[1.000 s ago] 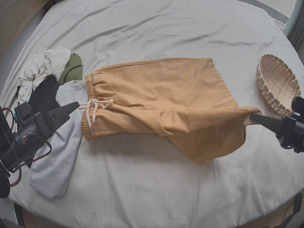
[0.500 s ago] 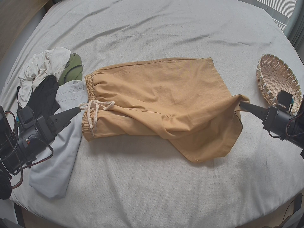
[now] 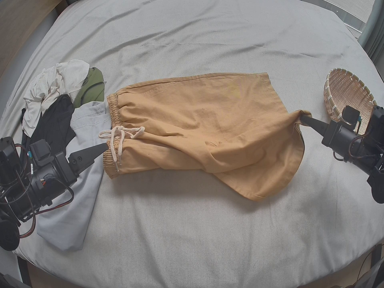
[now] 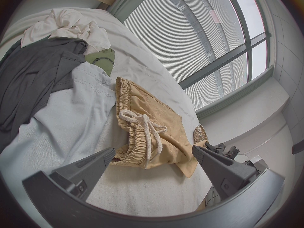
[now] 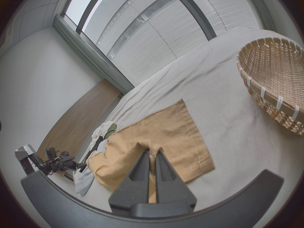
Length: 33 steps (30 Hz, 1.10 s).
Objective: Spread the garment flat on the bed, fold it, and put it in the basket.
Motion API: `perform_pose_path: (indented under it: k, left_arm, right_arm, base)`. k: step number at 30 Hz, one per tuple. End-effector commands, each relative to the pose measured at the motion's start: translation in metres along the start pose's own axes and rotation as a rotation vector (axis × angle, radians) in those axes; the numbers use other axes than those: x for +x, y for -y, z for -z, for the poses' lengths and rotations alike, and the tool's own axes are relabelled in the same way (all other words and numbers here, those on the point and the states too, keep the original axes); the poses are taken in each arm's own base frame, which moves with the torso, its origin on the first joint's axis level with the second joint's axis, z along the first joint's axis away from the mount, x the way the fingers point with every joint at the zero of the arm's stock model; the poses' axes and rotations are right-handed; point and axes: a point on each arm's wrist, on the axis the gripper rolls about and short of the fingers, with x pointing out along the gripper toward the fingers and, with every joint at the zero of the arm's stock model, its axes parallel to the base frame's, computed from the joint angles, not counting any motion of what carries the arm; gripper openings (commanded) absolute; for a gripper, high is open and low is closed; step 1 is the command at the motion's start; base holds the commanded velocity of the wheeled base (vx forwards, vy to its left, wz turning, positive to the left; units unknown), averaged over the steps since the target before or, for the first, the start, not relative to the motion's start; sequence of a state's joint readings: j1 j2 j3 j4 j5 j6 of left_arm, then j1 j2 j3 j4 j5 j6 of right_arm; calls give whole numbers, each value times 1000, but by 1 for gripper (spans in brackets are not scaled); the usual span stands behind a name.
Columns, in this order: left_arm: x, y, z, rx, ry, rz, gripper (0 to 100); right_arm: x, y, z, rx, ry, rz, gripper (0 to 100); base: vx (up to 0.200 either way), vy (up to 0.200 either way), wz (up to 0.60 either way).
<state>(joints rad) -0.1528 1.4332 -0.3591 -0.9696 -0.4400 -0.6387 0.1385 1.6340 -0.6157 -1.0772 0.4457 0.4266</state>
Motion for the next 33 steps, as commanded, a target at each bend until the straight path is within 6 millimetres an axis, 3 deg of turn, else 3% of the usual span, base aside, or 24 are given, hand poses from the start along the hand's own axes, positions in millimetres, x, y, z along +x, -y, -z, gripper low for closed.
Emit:
perform_pose_path:
  k: [1, 11, 12, 16, 23, 29, 33]
  left_arm:
    - [3, -4, 4, -5, -19, -11, 100]
    - [5, -15, 17, 103, -72, -43, 100]
    - [6, -15, 17, 107, -69, -41, 100]
    - [9, -17, 15, 162, -51, -33, 100]
    - [11, -25, 24, 324, -33, -11, 100]
    - [13, -46, 50, 552, -67, 67, 100]
    - [13, -54, 60, 584, -118, 121, 100]
  right_arm:
    - [21, 21, 22, 22, -18, 57, 0]
    - [28, 24, 21, 34, 20, 53, 0]
    - [29, 24, 19, 39, 29, 54, 100]
    - [29, 21, 10, 34, 82, 88, 100]
    - [7, 5, -6, 18, 134, 76, 100]
    - [-10, -7, -13, 7, 158, 66, 100]
    - [-11, -7, -14, 4, 161, 66, 100]
  base:
    - [0, 0, 0]
    - [0, 0, 0]
    - [0, 0, 0]
    - [0, 0, 0]
    - [0, 0, 0]
    - [0, 0, 0]
    - [0, 0, 0]
